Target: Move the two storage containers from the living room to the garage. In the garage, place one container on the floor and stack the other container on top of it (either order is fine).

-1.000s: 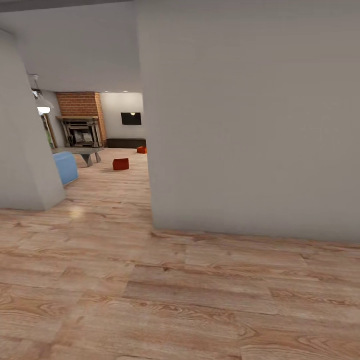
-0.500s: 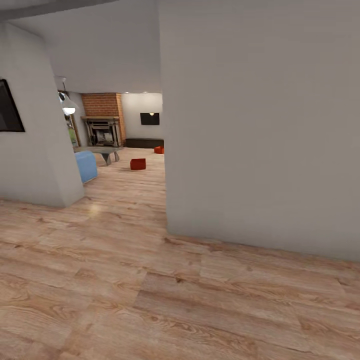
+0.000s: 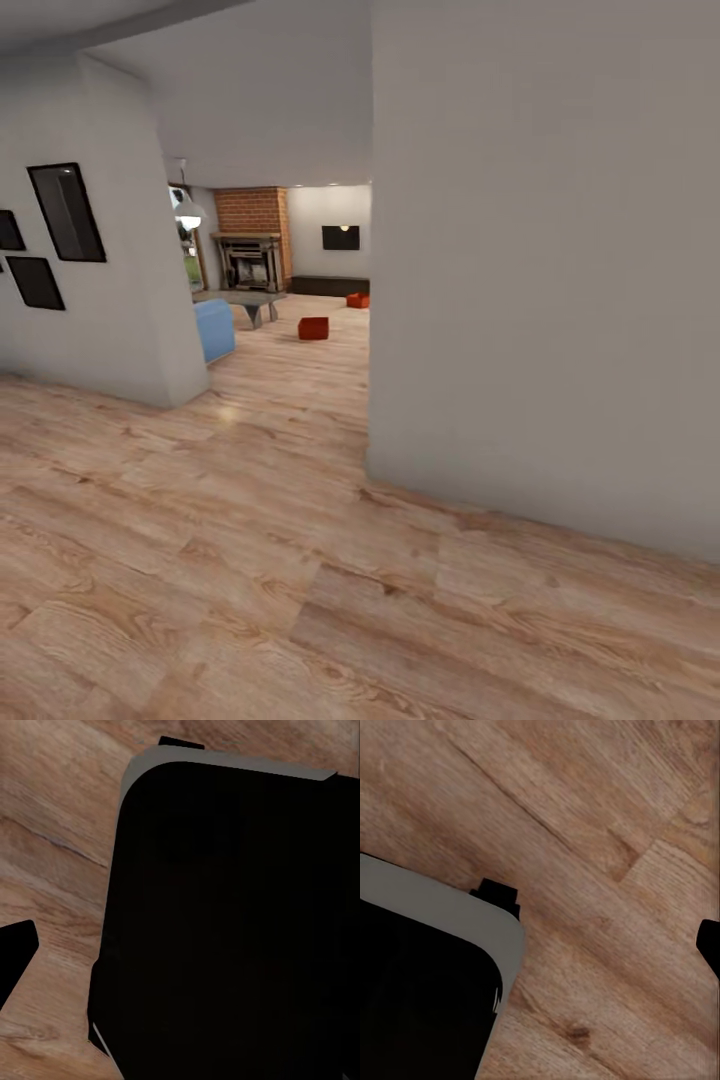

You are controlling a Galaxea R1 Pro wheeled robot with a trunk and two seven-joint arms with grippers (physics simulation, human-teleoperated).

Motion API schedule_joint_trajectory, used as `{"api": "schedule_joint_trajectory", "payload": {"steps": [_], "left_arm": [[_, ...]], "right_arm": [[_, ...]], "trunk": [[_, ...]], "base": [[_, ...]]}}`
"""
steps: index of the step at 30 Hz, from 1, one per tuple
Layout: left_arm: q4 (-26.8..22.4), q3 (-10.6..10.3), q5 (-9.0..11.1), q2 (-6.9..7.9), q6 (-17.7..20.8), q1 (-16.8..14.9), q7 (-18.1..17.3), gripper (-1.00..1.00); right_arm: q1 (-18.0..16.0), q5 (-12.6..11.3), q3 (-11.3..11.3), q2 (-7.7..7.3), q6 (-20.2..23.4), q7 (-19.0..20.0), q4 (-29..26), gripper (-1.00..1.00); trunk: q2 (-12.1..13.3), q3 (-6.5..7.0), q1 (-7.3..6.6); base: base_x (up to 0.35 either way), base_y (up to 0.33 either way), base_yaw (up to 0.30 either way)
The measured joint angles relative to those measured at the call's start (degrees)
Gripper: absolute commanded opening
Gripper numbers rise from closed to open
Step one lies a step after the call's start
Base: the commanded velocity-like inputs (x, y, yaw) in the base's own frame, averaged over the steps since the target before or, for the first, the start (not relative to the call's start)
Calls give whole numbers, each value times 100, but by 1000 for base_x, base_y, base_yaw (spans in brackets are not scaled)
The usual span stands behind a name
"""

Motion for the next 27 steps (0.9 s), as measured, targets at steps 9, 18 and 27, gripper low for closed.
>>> {"api": "schedule_joint_trajectory", "payload": {"steps": [9, 18, 27], "left_arm": [[0, 0, 0, -1, 0, 0, 0, 100], [0, 2, 0, -1, 0, 0, 0, 100], [0, -1, 0, 0, 0, 0, 0, 100]], "right_arm": [[0, 2, -2, -8, 0, 0, 0, 100], [0, -3, -4, 1, 0, 0, 0, 100], [0, 1, 0, 10, 0, 0, 0, 100]], "trunk": [[0, 0, 0], [0, 0, 0], [0, 0, 0]], "base": [[322, 0, 9], [322, 0, 0], [322, 0, 164]]}}
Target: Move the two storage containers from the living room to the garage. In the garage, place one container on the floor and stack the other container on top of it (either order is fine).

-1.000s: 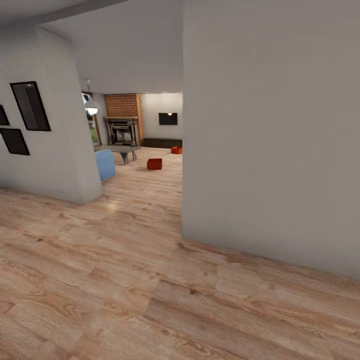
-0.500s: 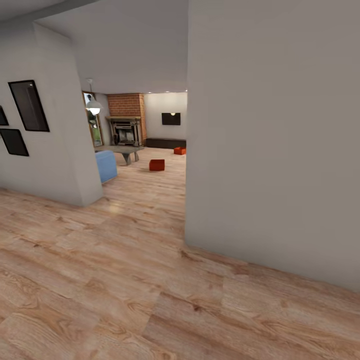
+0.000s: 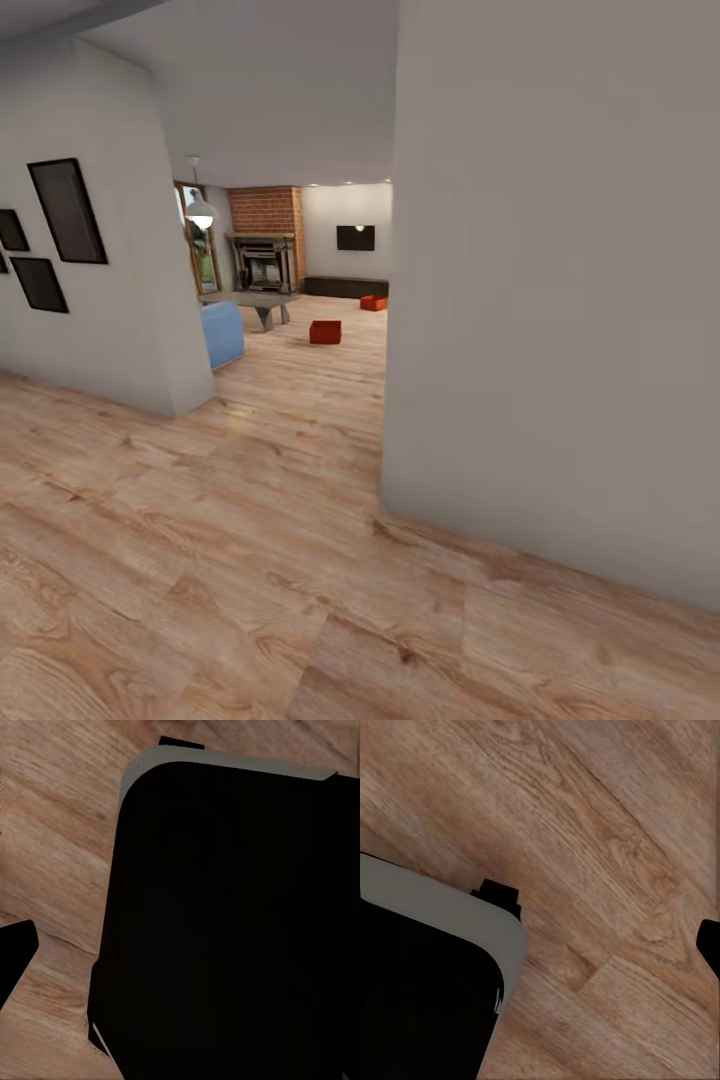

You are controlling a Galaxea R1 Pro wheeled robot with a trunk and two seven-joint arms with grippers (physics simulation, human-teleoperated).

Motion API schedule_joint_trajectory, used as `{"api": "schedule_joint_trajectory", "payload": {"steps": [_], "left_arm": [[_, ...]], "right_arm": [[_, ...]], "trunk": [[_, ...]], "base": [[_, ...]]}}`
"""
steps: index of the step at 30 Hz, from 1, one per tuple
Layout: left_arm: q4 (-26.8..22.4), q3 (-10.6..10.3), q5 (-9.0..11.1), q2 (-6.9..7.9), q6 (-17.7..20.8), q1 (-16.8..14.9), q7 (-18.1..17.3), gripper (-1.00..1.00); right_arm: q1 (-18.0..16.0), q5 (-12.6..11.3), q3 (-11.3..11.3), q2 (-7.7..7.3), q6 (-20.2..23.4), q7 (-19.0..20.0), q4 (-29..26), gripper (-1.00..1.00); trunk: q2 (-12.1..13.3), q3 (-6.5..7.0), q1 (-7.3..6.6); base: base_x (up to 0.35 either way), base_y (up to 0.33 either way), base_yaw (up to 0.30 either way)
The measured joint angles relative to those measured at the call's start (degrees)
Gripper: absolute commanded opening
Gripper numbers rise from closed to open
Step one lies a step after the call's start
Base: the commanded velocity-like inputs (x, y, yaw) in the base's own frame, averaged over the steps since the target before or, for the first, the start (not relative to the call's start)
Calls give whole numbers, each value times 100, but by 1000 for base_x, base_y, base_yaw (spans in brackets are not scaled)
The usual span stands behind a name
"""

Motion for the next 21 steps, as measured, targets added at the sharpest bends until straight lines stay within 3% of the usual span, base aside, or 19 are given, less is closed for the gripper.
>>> {"api": "schedule_joint_trajectory", "payload": {"steps": [21], "left_arm": [[0, 0, 0, 0, 0, 0, 0, 100]], "right_arm": [[0, 1, 0, 0, 0, 0, 0, 100]], "trunk": [[0, 0, 0]], "base": [[322, 0, 273]]}}
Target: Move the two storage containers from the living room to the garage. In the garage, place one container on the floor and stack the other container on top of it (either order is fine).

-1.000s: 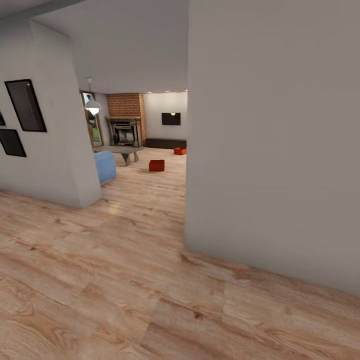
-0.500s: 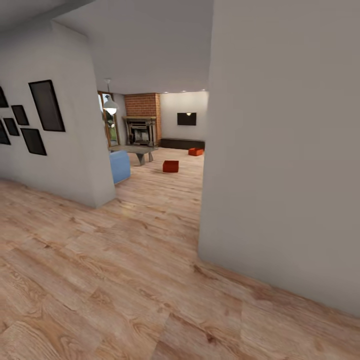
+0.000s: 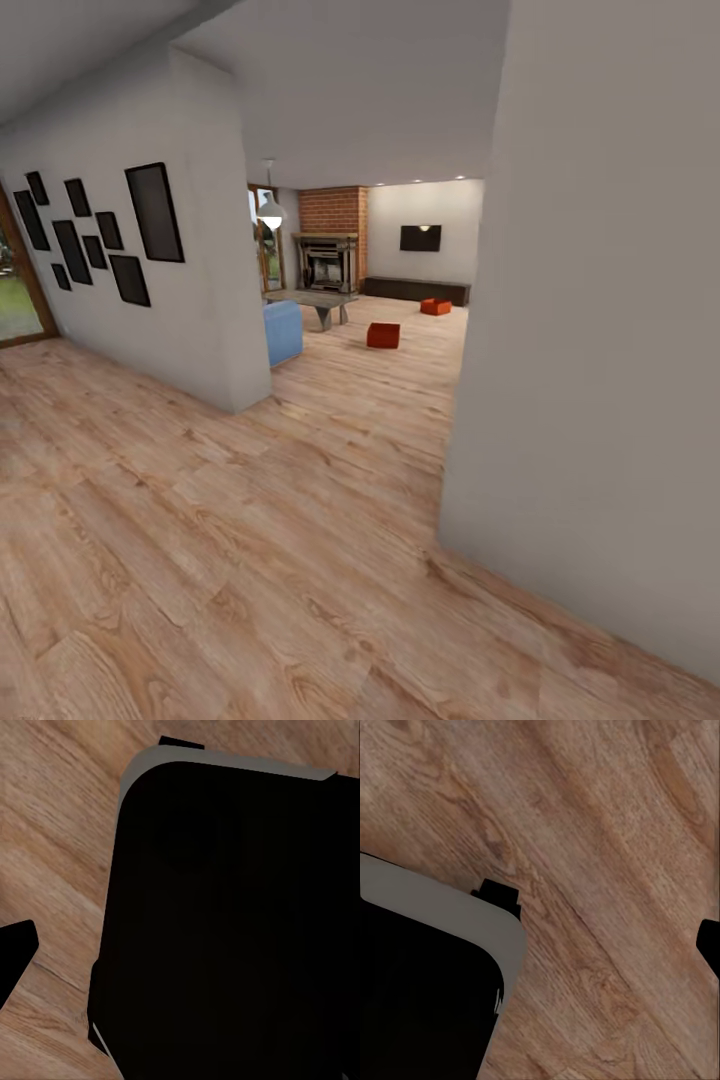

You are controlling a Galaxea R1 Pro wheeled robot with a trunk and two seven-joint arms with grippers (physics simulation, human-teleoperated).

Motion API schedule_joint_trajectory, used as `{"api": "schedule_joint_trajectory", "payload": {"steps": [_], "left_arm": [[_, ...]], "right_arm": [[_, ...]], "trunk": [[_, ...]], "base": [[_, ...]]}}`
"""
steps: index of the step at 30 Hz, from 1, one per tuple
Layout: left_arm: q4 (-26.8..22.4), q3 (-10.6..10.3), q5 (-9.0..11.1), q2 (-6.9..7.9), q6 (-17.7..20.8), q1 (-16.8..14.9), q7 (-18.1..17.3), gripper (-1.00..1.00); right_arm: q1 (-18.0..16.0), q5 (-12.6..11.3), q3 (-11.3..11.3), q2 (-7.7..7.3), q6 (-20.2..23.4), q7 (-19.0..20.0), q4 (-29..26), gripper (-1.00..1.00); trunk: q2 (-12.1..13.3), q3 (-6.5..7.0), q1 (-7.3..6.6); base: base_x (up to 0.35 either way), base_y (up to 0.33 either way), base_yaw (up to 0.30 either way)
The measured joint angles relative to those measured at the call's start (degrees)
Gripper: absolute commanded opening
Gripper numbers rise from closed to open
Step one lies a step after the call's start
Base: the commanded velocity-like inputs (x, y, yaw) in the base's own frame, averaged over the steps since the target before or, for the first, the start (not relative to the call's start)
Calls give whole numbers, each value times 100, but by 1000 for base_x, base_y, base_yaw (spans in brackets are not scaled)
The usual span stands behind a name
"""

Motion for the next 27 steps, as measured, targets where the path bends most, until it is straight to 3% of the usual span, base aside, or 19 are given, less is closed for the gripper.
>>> {"api": "schedule_joint_trajectory", "payload": {"steps": [27], "left_arm": [[0, -1, 0, 0, 0, 0, 0, 100]], "right_arm": [[0, 0, 0, 0, 0, 0, -1, 100]], "trunk": [[0, 0, 0]], "base": [[321, 0, 274]]}}
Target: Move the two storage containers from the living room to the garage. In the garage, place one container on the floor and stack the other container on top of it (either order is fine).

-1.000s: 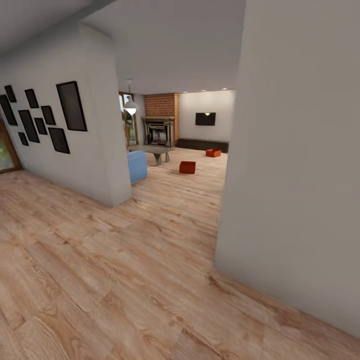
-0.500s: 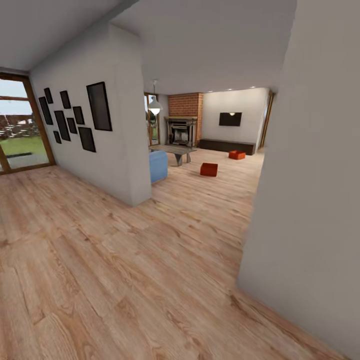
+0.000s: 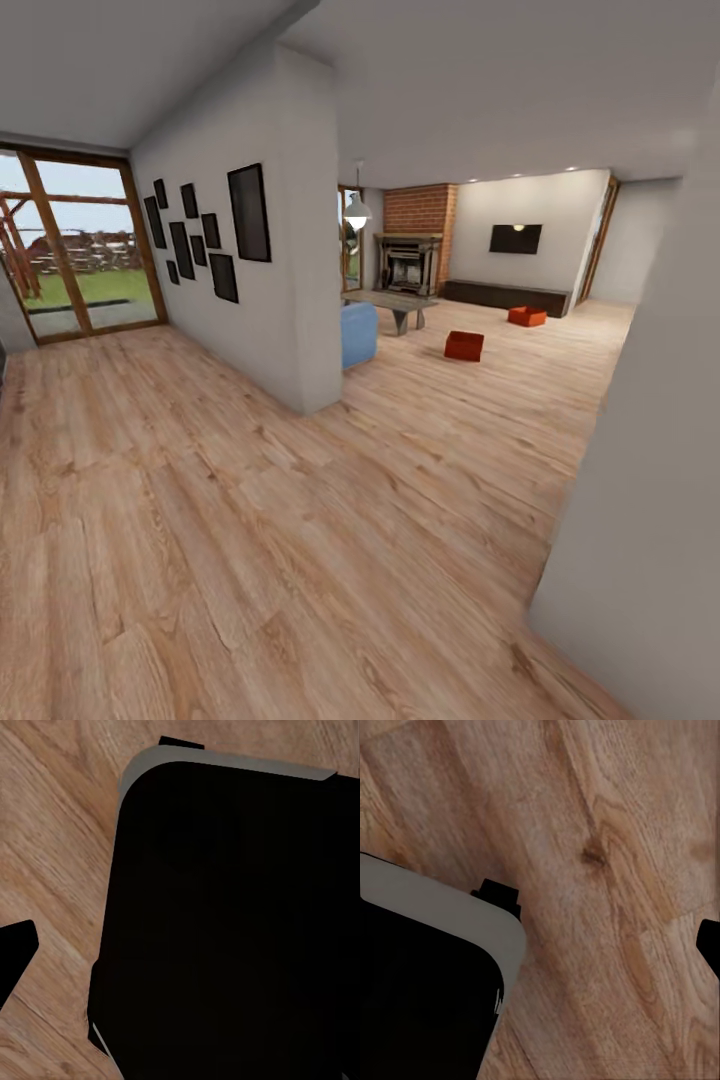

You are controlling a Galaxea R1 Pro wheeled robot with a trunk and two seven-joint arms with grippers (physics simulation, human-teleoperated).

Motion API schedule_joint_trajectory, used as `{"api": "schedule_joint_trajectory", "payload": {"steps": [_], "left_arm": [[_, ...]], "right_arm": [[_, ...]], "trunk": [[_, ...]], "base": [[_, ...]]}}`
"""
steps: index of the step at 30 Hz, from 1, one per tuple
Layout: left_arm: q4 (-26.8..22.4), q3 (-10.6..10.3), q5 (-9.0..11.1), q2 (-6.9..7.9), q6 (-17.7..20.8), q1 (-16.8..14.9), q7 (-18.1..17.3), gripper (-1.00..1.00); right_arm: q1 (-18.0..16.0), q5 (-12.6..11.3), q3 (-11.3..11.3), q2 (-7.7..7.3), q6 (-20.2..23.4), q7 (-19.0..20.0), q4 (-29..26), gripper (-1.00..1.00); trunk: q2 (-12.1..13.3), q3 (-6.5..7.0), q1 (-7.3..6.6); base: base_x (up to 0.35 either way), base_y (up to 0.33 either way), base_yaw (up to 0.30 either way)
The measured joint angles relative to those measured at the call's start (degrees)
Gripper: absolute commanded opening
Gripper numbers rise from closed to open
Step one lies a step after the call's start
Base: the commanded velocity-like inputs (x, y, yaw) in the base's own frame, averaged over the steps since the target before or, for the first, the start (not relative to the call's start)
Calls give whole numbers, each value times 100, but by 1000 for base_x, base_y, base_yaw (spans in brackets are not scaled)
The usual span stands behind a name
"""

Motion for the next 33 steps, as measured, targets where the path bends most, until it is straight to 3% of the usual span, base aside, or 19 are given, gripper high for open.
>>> {"api": "schedule_joint_trajectory", "payload": {"steps": [33], "left_arm": [[0, 1, 0, 0, 0, 0, 0, 100]], "right_arm": [[0, 0, -1, -18, 0, 0, 1, 100]], "trunk": [[0, 0, 0]], "base": [[322, 0, 13]]}}
